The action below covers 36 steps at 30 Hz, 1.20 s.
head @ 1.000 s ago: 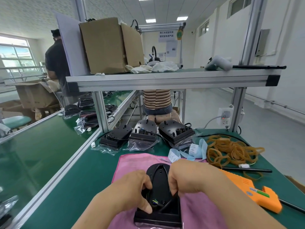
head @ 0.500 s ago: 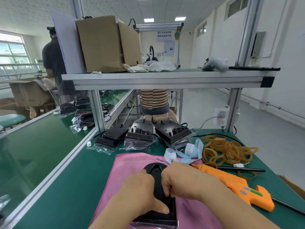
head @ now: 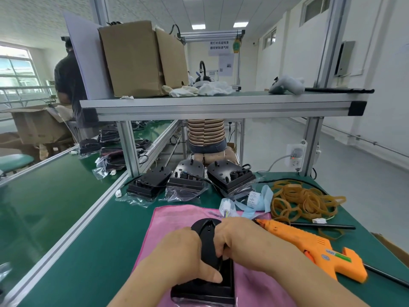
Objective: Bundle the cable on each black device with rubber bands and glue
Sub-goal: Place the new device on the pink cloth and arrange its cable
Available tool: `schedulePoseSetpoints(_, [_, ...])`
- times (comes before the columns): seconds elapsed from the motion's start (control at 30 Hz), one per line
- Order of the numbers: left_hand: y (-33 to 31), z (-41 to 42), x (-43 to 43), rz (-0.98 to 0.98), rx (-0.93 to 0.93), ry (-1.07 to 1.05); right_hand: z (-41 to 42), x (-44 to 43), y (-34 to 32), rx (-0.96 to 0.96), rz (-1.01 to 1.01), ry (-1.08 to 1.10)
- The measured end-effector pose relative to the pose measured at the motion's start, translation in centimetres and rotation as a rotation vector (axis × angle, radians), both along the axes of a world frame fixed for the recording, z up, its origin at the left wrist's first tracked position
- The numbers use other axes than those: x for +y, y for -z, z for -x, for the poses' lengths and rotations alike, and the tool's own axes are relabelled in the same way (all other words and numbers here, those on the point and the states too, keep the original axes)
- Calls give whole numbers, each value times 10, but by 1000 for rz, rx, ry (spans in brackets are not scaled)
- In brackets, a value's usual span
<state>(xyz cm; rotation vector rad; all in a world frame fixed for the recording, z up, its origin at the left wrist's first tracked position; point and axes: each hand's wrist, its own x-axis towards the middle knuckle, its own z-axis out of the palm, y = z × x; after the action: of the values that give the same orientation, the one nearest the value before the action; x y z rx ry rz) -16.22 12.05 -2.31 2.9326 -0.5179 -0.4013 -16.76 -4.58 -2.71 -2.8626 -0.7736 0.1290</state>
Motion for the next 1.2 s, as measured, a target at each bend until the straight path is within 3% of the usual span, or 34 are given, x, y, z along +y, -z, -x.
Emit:
schedulePoseSetpoints(0.17, [3, 1, -3, -44, -10, -23, -1, -5, 9, 66, -25, 1])
schedulePoseSetpoints(0.33, [4, 2, -7, -95, -33, -14, 6, -22, 12, 233, -277, 164])
schedulePoseSetpoints(0.43, [5, 3, -8, -104, -48, -8, 4, -22, 12, 268, -329, 204])
schedulePoseSetpoints(0.53, [6, 1, -7, -112, -56, 3, 2, -17, 12, 241, -277, 193])
schedulePoseSetpoints(0.7, [5, 0, -8, -117, -55, 18, -1, -2, 8, 92, -19, 45])
schedulePoseSetpoints(0.87, [2, 0, -9, -93, -47, 25, 0, 7, 6, -23, 133, 87])
schedulePoseSetpoints(0.97, [1, 3, -11, -94, -48, 28, -1, 9, 8, 79, 67, 103])
schedulePoseSetpoints(1.1, [0, 5, -14, -103, -42, 38, -3, -4, 3, 288, -164, 191])
schedulePoseSetpoints(1.2, [-2, 5, -14, -78, -5, 24, -5, -5, -2, 366, -176, 218])
